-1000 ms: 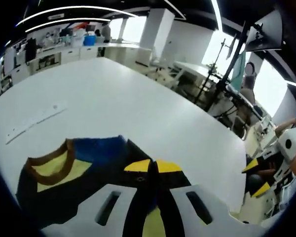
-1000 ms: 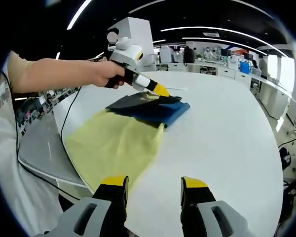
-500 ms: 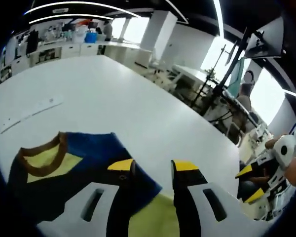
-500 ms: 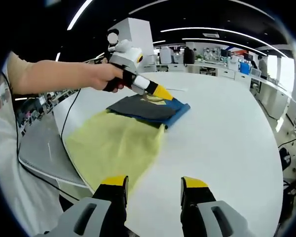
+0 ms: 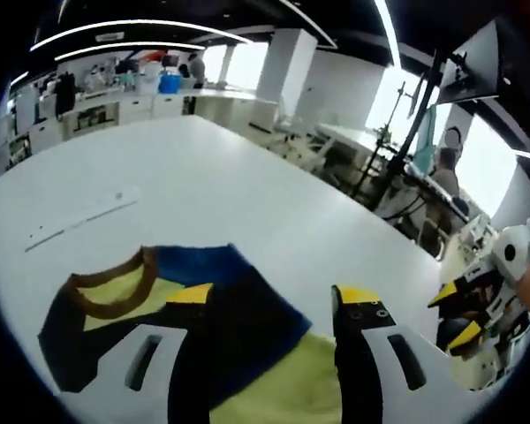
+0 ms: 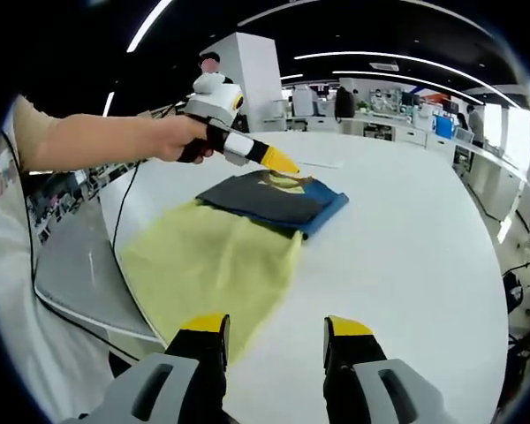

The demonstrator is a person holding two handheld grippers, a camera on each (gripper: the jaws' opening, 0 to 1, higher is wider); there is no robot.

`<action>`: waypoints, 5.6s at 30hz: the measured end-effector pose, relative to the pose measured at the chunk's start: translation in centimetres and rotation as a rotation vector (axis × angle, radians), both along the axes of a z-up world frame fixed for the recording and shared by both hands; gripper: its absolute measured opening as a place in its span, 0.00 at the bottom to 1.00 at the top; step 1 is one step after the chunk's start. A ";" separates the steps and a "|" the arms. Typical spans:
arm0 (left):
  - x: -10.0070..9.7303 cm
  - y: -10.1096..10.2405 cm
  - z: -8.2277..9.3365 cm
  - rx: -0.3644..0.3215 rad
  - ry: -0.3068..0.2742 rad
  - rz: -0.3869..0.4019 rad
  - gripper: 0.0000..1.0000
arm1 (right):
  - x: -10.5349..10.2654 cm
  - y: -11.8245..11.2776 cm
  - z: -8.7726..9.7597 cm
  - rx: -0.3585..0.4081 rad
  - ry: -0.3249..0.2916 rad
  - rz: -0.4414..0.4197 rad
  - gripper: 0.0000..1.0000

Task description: Fold the garment on the visible template until the final outline fits inside the template.

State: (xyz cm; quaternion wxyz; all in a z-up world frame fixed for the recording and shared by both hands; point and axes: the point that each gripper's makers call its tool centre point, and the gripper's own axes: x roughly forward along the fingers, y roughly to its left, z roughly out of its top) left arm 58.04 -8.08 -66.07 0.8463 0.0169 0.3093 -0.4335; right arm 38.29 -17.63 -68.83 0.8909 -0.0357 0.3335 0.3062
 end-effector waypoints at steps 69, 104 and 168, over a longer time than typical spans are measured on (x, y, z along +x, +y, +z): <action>-9.2 18.5 0.9 -0.112 0.003 0.205 0.56 | 0.7 3.2 1.5 -0.012 -0.022 0.073 0.41; -16.5 26.5 -3.5 -0.070 0.099 0.361 0.54 | -0.4 4.6 0.8 -0.004 0.003 0.094 0.41; -25.2 28.3 -9.1 0.135 0.312 0.231 0.21 | -6.5 3.9 -6.1 -0.040 0.180 0.112 0.19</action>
